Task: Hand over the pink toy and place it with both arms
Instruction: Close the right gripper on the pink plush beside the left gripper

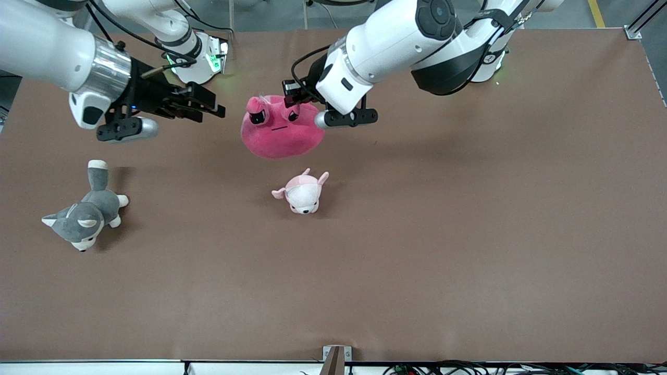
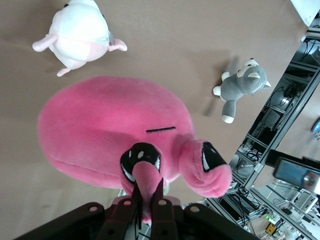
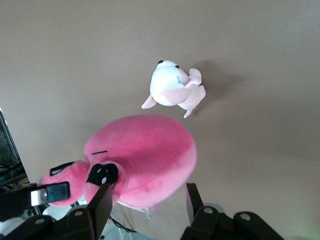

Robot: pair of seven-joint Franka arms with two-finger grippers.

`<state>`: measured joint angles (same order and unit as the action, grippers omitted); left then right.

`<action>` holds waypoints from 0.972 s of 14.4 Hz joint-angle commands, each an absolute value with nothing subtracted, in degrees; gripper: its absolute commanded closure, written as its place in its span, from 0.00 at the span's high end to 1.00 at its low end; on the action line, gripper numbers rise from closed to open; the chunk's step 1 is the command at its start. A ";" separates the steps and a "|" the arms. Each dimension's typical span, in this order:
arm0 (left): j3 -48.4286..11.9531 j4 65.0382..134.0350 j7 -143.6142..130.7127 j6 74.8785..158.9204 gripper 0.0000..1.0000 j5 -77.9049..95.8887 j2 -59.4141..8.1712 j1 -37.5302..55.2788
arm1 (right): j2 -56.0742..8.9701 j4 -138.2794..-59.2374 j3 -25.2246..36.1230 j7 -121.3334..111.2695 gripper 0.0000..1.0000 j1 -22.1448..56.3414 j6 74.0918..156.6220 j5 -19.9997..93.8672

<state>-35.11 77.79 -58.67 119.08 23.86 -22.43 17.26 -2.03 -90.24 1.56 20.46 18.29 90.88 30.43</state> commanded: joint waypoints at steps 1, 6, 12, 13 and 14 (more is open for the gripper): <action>-35.16 76.03 -58.80 119.27 0.00 24.79 -23.47 18.02 | -3.25 -90.17 2.11 22.40 0.68 20.47 92.37 31.29; -35.16 75.50 -58.71 123.03 0.00 24.70 -25.66 18.72 | -3.25 -90.70 2.11 26.37 0.68 22.59 92.11 30.94; -34.81 75.23 -59.76 126.56 0.00 24.61 -27.95 19.34 | -3.16 -91.84 2.20 29.71 0.69 24.08 91.49 30.59; -34.80 75.23 -59.94 126.56 0.00 24.61 -28.04 19.34 | -3.08 -92.28 2.20 29.62 0.69 24.17 91.67 30.41; -34.80 75.23 -60.03 126.56 0.00 24.61 -27.86 19.34 | -3.08 -92.55 2.20 29.45 0.69 24.17 91.84 30.24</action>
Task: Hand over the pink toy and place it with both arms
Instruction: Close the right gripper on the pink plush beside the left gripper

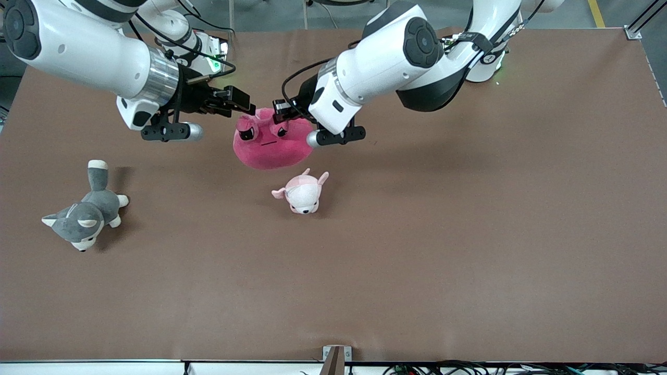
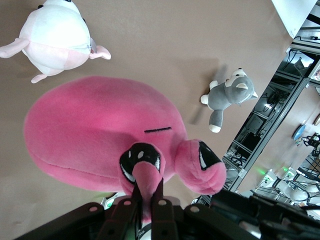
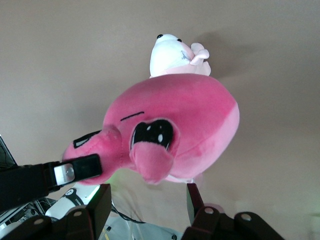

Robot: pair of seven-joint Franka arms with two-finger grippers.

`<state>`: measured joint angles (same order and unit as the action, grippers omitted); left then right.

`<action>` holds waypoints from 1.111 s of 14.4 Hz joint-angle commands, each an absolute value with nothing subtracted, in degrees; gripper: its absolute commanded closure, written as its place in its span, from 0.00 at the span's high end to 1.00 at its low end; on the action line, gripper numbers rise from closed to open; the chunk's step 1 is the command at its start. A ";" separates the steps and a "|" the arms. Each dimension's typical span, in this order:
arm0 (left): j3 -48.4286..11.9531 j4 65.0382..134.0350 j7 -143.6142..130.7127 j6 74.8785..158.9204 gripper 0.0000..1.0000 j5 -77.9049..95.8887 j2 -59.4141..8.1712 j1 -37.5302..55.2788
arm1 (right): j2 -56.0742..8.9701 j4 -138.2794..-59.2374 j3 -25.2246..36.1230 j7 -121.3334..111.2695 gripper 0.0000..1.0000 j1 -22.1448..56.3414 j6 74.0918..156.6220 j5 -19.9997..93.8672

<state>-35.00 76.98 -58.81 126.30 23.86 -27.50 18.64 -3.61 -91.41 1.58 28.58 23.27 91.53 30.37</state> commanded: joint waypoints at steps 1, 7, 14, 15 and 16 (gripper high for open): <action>-34.89 75.23 -60.03 126.48 0.00 24.52 -27.86 19.25 | -3.16 -92.55 2.20 29.36 0.69 24.26 92.02 28.93; -34.89 75.32 -60.03 126.47 0.00 24.52 -27.77 19.34 | -3.87 -92.55 2.20 29.71 0.69 24.70 93.33 27.16; -34.89 75.32 -60.03 126.47 0.00 24.43 -27.69 19.25 | -5.01 -92.37 2.20 29.71 0.68 24.78 94.57 27.16; -34.89 75.32 -60.03 126.47 0.00 24.43 -27.69 19.34 | -5.01 -92.37 2.20 29.71 0.68 24.70 94.83 27.16; -34.89 75.32 -60.03 126.47 0.00 24.43 -27.69 19.25 | -5.10 -92.37 2.20 29.71 0.66 24.70 94.92 27.16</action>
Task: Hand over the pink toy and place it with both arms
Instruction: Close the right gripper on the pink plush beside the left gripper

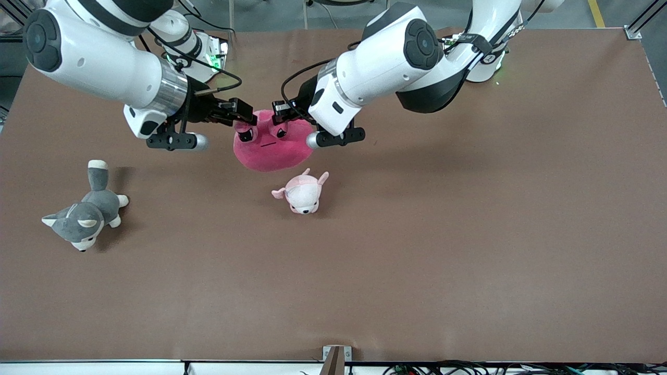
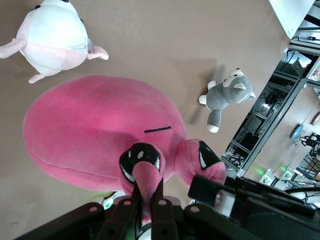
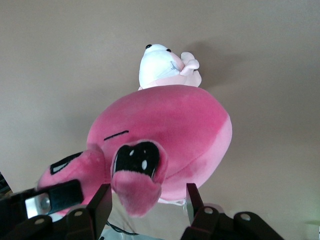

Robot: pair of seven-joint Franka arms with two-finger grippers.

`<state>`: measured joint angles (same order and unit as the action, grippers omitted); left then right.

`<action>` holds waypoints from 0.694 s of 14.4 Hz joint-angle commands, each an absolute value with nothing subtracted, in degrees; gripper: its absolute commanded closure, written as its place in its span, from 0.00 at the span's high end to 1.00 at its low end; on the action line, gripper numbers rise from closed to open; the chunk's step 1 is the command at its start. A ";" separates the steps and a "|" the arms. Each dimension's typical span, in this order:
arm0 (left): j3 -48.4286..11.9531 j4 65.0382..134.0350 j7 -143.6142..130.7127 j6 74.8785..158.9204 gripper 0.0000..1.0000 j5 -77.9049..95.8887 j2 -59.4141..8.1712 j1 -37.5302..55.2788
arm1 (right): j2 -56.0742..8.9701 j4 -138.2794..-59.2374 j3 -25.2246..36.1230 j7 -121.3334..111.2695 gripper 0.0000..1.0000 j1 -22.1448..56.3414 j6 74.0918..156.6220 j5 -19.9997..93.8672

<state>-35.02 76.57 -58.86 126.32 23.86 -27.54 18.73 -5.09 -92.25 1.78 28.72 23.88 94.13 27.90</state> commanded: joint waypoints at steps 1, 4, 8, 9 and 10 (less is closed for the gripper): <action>-34.89 75.32 -60.03 126.47 0.00 24.43 -27.69 19.25 | -5.18 -92.29 2.20 29.71 0.63 24.70 95.01 27.16; -34.89 75.32 -60.03 126.47 0.00 24.35 -27.69 19.25 | -5.19 -92.20 2.20 29.62 0.54 24.61 94.92 27.25; -34.89 75.32 -60.03 126.21 0.00 24.35 -27.60 19.16 | -5.19 -92.28 2.20 29.71 0.04 24.61 94.66 27.16; -34.89 75.32 -60.03 126.21 0.00 24.35 -27.51 19.16 | -5.19 -92.29 2.20 29.71 0.04 24.70 94.57 27.16; -34.89 75.32 -60.03 126.21 0.00 24.35 -27.51 19.16 | -5.19 -92.29 2.20 29.71 0.03 24.70 94.66 27.16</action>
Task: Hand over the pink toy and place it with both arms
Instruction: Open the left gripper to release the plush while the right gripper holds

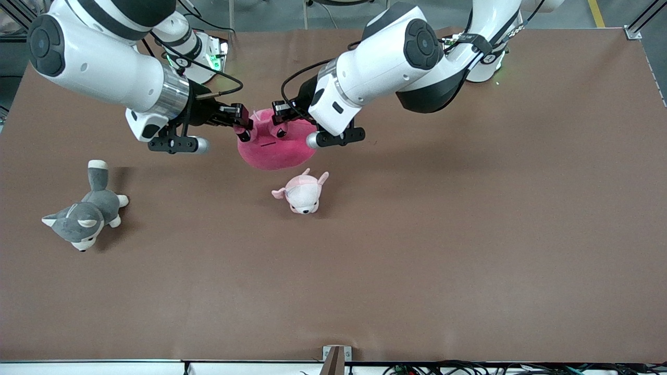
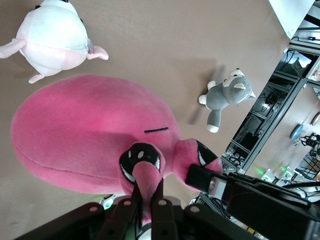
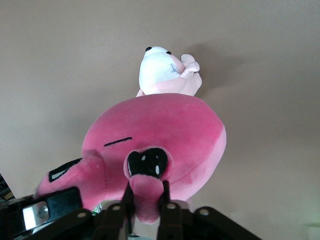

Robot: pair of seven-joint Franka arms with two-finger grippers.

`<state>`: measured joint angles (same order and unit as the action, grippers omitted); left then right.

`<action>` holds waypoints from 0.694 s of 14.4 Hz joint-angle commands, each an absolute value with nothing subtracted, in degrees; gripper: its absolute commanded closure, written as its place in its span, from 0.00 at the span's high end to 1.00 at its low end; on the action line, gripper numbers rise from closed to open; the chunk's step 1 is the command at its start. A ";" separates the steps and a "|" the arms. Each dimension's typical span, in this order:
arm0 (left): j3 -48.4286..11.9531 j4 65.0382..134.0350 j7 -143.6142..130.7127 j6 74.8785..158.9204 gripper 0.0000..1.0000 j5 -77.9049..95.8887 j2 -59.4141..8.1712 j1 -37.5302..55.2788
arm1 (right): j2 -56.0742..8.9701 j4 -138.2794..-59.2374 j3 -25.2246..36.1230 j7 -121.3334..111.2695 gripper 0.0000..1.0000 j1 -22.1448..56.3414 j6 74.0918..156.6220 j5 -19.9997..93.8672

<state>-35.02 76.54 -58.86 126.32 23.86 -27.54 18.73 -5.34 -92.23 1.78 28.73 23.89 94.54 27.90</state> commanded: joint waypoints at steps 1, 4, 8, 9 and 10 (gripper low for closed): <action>-34.89 75.32 -60.03 126.21 0.00 24.35 -27.42 19.16 | -5.19 -92.29 2.20 29.71 0.03 24.78 94.57 27.16; -34.81 75.32 -60.03 126.21 0.00 24.26 -27.42 19.16 | -5.19 -92.29 2.20 29.71 0.02 24.70 94.57 27.16; -34.80 75.41 -60.03 126.12 0.82 23.82 -27.07 18.81 | -5.19 -92.29 2.20 29.71 0.02 24.70 94.48 27.25; -34.80 75.50 -59.68 126.12 1.00 23.47 -26.72 18.37 | -5.19 -92.29 2.20 29.71 0.01 24.70 94.57 27.25; -34.72 75.59 -59.68 126.12 1.00 22.25 -26.63 18.11 | -5.19 -92.20 2.20 29.62 0.01 24.70 94.57 27.16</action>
